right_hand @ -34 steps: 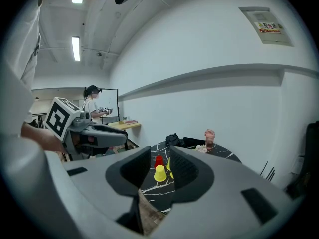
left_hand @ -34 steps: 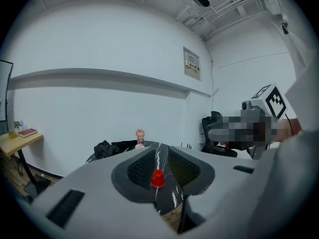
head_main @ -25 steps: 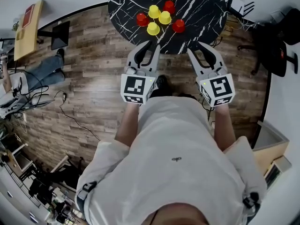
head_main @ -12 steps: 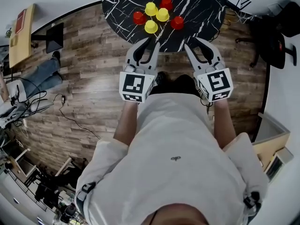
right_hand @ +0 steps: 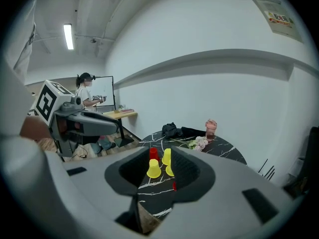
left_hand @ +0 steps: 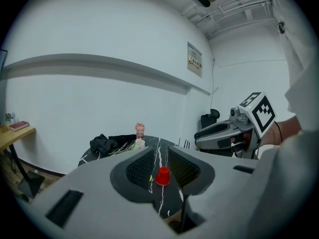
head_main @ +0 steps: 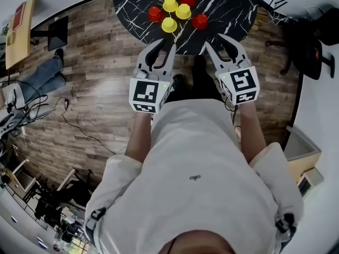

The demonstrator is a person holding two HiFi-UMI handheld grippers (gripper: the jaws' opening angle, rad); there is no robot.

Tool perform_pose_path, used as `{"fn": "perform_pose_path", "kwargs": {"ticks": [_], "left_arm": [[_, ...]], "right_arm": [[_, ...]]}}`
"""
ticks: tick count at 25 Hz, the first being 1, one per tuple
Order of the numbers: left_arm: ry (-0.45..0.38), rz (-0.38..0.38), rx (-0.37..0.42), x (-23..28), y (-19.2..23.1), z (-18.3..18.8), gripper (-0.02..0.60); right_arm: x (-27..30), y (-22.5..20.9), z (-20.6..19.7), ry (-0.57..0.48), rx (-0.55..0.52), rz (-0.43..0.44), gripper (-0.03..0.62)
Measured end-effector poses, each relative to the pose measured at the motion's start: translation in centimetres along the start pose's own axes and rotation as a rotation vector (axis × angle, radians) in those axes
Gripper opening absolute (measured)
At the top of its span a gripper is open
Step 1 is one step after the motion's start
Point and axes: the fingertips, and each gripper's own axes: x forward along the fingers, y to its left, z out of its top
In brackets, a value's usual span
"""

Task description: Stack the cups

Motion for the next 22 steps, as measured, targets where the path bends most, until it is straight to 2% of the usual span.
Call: {"fn": "perform_pose_path", "kwargs": {"ticks": [11, 22], "left_arm": [[0.028, 0.061, -0.047, 3.0, 1.2, 0.5, 0.077], [0.09, 0.167, -0.09, 5.7, 1.0, -0.6, 0.077]], "right_arm": [[4.0, -3.1, -1.2, 0.081, -0.052, 0.074, 0.141], [9.2, -6.4, -5.9, 0.196, -0.147, 0.18, 0.187]]}}
